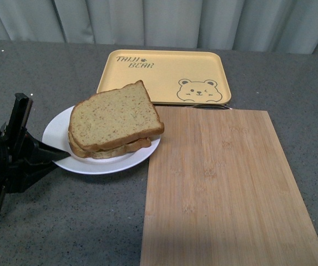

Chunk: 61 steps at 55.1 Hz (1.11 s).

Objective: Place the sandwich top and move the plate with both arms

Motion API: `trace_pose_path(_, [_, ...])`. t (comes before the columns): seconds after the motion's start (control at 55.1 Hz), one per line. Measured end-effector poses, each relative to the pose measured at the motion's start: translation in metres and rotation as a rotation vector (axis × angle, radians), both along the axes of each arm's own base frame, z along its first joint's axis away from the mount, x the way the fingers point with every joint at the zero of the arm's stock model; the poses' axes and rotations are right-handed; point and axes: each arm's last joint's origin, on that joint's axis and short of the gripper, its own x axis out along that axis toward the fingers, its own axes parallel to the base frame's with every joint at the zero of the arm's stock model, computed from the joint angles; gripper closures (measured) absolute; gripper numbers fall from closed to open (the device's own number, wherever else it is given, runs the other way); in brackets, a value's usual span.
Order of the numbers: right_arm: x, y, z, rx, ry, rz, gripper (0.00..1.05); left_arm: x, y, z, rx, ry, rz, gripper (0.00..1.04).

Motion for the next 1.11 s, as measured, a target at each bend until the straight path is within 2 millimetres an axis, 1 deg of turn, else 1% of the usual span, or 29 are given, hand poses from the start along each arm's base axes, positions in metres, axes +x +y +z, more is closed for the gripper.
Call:
trace_pose_path(0.2, [0.000, 0.000, 0.000, 0.000, 0.000, 0.000, 0.09, -0.007, 0.002, 0.021, -0.088, -0.113, 0.039, 1.01])
trace_pose_path(0.308, [0.000, 0.000, 0.000, 0.000, 0.000, 0.000, 0.09, -0.002, 0.000, 0.031, -0.116, -0.155, 0.044, 1.01])
trace_pose_path(0.345, [0.000, 0.000, 0.000, 0.000, 0.000, 0.000, 0.09, 0.003, -0.004, 0.035, -0.125, -0.172, 0.040, 1.01])
trace_pose_path(0.49, [0.000, 0.000, 0.000, 0.000, 0.000, 0.000, 0.09, 0.030, -0.025, 0.044, -0.124, -0.188, 0.028, 1.01])
trace_pose_path(0.562, [0.000, 0.000, 0.000, 0.000, 0.000, 0.000, 0.09, 0.053, -0.041, 0.049, -0.125, -0.205, 0.012, 1.01])
trace_pose_path(0.653, [0.000, 0.000, 0.000, 0.000, 0.000, 0.000, 0.09, 0.075, -0.058, 0.052, -0.122, -0.212, -0.003, 1.01])
trace_pose_path(0.744, [0.000, 0.000, 0.000, 0.000, 0.000, 0.000, 0.09, 0.101, -0.078, 0.050, -0.115, -0.201, -0.017, 1.01])
trace_pose_path(0.835, [0.000, 0.000, 0.000, 0.000, 0.000, 0.000, 0.09, 0.119, -0.092, 0.045, -0.109, -0.187, -0.028, 1.01])
trace_pose_path(1.034, [0.000, 0.000, 0.000, 0.000, 0.000, 0.000, 0.09, 0.154, -0.116, 0.035, -0.100, -0.176, -0.049, 1.01])
trace_pose_path(1.107, [0.000, 0.000, 0.000, 0.000, 0.000, 0.000, 0.09, 0.162, -0.120, 0.034, -0.099, -0.180, -0.049, 1.01])
